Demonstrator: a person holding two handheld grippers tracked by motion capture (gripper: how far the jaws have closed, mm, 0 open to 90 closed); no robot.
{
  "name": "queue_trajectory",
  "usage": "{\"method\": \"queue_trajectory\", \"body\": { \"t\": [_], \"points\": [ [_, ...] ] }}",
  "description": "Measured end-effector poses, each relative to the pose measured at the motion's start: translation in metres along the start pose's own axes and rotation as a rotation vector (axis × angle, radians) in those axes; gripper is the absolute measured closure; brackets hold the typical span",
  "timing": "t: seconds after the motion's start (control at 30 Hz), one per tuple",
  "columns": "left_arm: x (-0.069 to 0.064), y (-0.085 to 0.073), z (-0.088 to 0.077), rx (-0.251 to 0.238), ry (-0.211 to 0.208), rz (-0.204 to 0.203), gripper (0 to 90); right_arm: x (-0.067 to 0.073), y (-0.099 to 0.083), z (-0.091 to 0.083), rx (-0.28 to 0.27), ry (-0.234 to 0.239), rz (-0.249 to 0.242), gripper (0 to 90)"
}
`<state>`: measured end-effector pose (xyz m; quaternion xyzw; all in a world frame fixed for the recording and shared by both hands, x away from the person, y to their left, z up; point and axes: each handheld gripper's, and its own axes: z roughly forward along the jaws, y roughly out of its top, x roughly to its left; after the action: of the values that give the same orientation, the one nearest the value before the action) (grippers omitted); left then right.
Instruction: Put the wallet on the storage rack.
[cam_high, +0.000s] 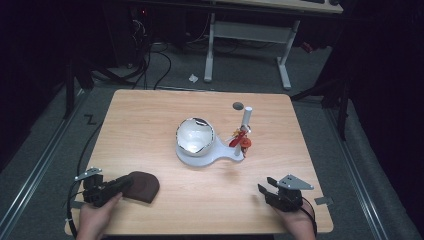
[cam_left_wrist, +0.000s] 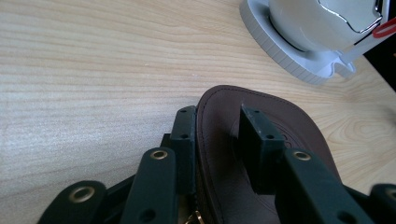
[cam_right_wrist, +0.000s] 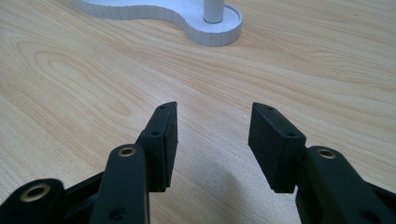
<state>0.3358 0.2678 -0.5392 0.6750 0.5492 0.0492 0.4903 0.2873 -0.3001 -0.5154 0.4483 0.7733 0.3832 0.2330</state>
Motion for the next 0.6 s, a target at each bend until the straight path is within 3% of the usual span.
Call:
{"method": "queue_trajectory", "body": {
  "t": [0.07, 0.1, 0.3, 0.43, 0.6],
  "points": [
    [-0.003, 0.001, -0.002, -0.005, 0.024, 0.025, 71.3, 0.000, 0.000, 0.000, -0.001, -0.003, -0.002, 52.7],
    [-0.003, 0.001, -0.002, -0.005, 0.023, 0.025, 77.7, -0.001, 0.000, 0.000, -0.002, -0.002, -0.004, 52.7],
    [-0.009, 0.002, -0.006, -0.025, 0.011, 0.070, 79.5, -0.003, -0.001, -0.002, -0.008, -0.005, 0.006, 52.6],
    [-0.020, 0.003, -0.012, -0.069, 0.012, 0.131, 80.4, -0.004, -0.001, -0.002, -0.009, -0.004, 0.007, 52.7],
    [-0.029, 0.004, -0.018, -0.105, 0.001, 0.160, 82.1, -0.004, -0.001, -0.003, -0.010, -0.007, 0.012, 52.7]
  ]
}}
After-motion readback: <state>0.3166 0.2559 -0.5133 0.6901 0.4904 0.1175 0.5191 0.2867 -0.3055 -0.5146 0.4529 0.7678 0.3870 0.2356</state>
